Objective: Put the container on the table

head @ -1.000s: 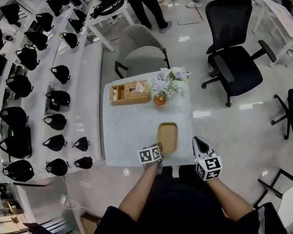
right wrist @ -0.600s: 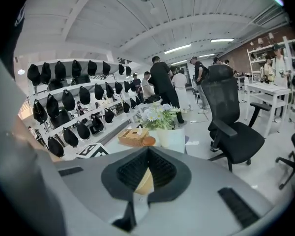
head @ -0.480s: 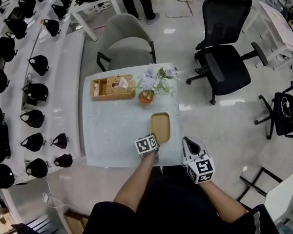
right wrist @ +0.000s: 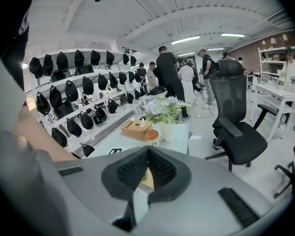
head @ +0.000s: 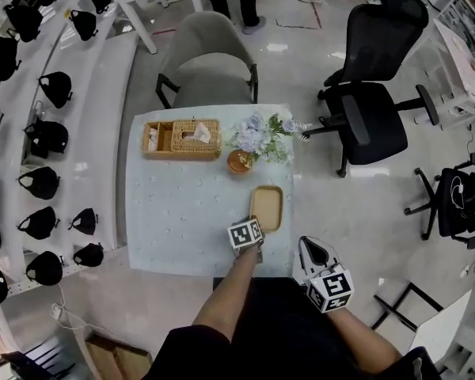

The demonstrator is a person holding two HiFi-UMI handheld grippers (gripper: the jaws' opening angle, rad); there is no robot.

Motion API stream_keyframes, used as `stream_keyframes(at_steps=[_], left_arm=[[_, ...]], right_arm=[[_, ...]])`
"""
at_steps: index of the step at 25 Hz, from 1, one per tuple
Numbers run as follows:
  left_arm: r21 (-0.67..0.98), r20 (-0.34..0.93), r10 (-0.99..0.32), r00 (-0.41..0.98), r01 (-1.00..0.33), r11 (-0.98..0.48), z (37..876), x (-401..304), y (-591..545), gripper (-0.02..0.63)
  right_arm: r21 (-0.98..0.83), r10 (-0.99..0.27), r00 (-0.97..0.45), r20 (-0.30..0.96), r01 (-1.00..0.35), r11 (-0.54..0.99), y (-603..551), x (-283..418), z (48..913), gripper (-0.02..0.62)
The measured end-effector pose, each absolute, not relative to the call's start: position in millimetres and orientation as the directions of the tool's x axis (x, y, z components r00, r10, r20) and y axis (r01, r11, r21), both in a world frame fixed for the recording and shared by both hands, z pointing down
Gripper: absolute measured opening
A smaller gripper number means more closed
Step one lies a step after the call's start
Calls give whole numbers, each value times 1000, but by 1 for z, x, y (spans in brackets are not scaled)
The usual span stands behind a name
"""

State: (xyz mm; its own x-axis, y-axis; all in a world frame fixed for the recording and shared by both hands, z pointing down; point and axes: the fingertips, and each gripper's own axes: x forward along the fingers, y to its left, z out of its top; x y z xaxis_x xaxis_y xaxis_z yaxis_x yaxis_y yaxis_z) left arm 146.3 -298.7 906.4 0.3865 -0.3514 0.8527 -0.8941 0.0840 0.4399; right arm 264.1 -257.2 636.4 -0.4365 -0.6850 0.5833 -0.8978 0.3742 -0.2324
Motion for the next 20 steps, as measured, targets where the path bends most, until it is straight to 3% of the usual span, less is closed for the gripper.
stream_keyframes(at_steps=[5, 11, 20], left_arm=[[436, 853, -357, 380, -895, 89, 916, 146, -297, 30], [493, 823, -366, 434, -866, 81, 913, 154, -300, 186], [462, 744, -513, 428, -884, -66, 847, 132, -302, 202]], right_arm=[[-225, -678, -423, 602, -904, 364, -251, 270, 639, -2], [-237, -687, -416, 596, -908, 345, -242, 277, 640, -2], [-279, -706, -438, 557, -899, 337, -230, 271, 635, -2]])
